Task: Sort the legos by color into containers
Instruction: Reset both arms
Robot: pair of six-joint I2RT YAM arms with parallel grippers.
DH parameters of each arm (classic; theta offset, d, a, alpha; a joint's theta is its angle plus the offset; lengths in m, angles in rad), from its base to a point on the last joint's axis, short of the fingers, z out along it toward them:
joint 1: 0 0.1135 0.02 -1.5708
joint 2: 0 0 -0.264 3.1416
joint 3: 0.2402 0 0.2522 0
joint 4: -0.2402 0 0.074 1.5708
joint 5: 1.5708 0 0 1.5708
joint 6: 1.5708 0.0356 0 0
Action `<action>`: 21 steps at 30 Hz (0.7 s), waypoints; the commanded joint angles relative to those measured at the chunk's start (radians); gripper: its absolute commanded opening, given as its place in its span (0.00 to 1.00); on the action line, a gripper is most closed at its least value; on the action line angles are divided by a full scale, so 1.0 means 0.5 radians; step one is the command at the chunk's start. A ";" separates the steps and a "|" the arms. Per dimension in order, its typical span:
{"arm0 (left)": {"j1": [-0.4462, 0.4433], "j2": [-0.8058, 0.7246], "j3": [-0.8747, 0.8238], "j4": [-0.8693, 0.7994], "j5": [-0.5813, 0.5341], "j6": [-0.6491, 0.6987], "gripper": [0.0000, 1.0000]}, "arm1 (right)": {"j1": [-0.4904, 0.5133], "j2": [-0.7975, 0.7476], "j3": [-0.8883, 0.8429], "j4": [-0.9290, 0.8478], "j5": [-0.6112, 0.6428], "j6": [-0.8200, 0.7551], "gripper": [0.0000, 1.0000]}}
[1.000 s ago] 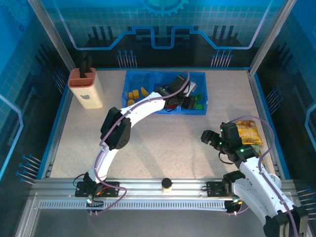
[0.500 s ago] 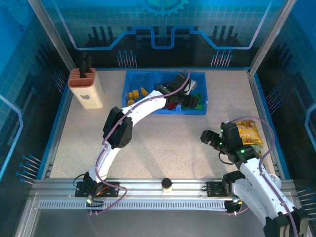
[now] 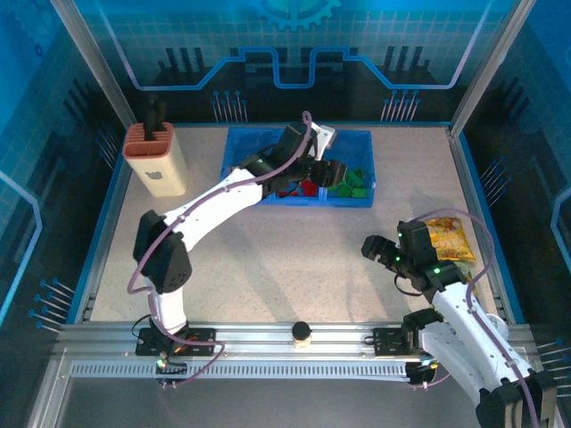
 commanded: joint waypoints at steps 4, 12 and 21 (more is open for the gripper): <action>0.072 -0.326 -0.398 0.161 -0.146 -0.015 0.68 | 0.001 0.075 0.160 0.006 -0.080 -0.200 0.93; 0.134 -0.740 -0.878 0.262 -0.338 -0.053 0.77 | 0.109 0.239 0.383 -0.001 -0.055 -0.462 0.97; 0.195 -1.178 -1.317 0.295 -0.587 -0.082 0.85 | 0.472 0.428 0.564 0.067 0.242 -0.656 0.99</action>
